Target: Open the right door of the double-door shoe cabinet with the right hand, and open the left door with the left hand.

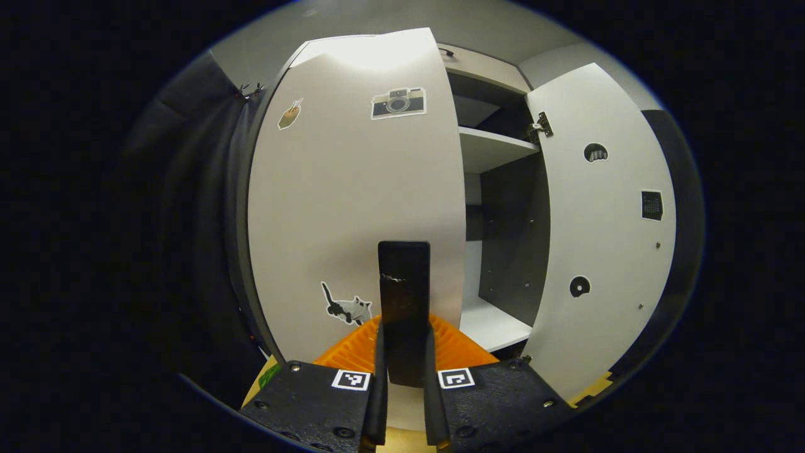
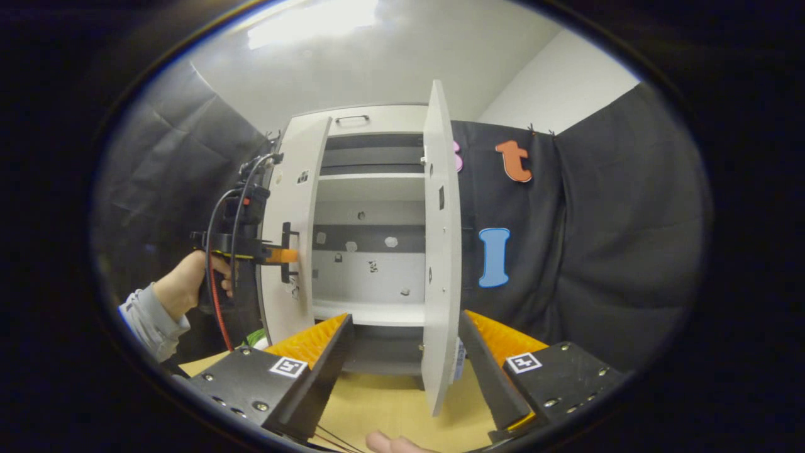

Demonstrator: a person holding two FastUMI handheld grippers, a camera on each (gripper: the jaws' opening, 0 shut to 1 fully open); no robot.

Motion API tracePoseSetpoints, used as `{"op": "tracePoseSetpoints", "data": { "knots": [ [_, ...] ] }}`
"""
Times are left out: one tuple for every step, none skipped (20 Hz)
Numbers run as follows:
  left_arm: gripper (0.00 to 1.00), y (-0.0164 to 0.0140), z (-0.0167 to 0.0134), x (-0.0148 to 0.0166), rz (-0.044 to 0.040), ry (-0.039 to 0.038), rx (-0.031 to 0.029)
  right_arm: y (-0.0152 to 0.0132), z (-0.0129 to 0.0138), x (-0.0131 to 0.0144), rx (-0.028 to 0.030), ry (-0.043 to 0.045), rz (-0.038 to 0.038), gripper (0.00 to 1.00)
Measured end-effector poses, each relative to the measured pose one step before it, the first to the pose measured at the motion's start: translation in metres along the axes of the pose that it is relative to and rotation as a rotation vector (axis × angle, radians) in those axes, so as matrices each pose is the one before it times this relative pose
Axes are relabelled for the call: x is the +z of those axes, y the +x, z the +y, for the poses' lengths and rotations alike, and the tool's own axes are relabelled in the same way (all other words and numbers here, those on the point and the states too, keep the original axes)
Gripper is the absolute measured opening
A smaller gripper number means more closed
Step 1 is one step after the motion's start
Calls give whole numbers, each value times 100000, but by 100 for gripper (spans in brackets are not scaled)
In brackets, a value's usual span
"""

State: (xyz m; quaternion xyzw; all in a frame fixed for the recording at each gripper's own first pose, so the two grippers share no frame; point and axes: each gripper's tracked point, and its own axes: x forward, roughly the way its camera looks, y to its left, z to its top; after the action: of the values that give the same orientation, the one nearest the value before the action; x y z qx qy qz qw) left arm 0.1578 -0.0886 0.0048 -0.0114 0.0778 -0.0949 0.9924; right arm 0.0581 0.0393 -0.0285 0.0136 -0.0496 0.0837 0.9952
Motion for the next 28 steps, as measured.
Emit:
{"op": "tracePoseSetpoints", "data": {
  "knots": [
    [25, -544, 264, -111, 22, 55, -6, -21, 4, -61, 298, -31, 310, 99],
    [25, -510, 294, -69, 149, 372, 221, 29, 4, 2, 420, -248, 278, 99],
    [25, -466, 141, -83, 134, 508, 185, -29, -30, -35, 290, -61, 287, 99],
    [25, -502, 201, 25, -165, 502, -41, -20, -13, 0, -17, 250, 304, 99],
    [25, -506, 274, -98, -27, -226, -67, -32, 46, 23, 200, 188, 465, 99],
    [25, -607, 390, 15, -197, -474, 9, 135, -21, -122, -15, 343, 562, 94],
    [25, -543, 349, -48, 78, 196, -45, 71, -25, -19, -427, 481, 379, 99],
    [25, -541, 374, -84, 76, -232, 38, 0, 130, 31, -239, 271, 131, 99],
    [25, -581, 433, -24, -129, -284, 137, -70, -1, 19, -267, 79, 73, 99],
    [25, -567, 516, 51, -437, -581, 424, -161, 10, -38, 136, -93, 133, 99],
    [25, -544, 433, -19, -391, 70, 290, -12, -26, 14, 217, 96, -155, 99],
    [25, -512, 479, -12, -2, 562, 125, -40, 72, 73, 457, 187, -278, 99],
    [24, -477, 484, -121, 24, 66, 132, -124, 54, 125, 750, -21, -308, 99],
    [25, -457, 547, -40, 113, -356, 161, 91, -32, 38, 801, -269, -425, 99],
    [24, -516, 509, -24, 223, -339, 284, 49, 0, 2, 762, -277, -392, 99],
    [24, -267, 566, -39, -126, 336, 358, 273, 64, -22, 760, -191, -291, 99],
    [21, -462, 511, 80, 40, -254, 85, 132, 61, 0, 708, 83, -131, 99],
    [20, -360, 377, 28, 111, -149, 154, 66, 49, -68, 890, 234, -157, 99],
    [20, -234, 502, -28, -113, 1014, 249, 102, -76, -183, 610, 336, -20, 99],
    [20, -266, 441, -27, -50, 524, 599, -12, -2, -69, 243, 354, 201, 99],
    [19, -197, 522, 26, -310, 73, 743, -65, 28, -6, 351, 57, 458, 99],
    [19, -172, 536, 59, -158, 544, 570, 10, -38, 42, 263, -226, 694, 99],
    [17, -335, 615, -120, -120, -138, 766, 139, 138, -174, 31, -146, 680, 99],
    [17, -176, 646, 89, -230, 78, 811, 27, 92, -138, 88, 11, 633, 99],
    [14, -275, 468, -67, -80, 163, 773, 20, 65, -122, 384, 214, 504, 99],
    [14, -143, 680, 82, -502, -287, 1189, 63, 52, -66, 268, 392, 315, 99],
    [11, -138, 736, -49, -82, -259, 1313, 92, 26, -119, 113, 318, 309, 99],
    [11, -166, 621, 0, -224, -493, 1474, 7, 20, -54, 197, 94, 274, 99]
  ]
}}
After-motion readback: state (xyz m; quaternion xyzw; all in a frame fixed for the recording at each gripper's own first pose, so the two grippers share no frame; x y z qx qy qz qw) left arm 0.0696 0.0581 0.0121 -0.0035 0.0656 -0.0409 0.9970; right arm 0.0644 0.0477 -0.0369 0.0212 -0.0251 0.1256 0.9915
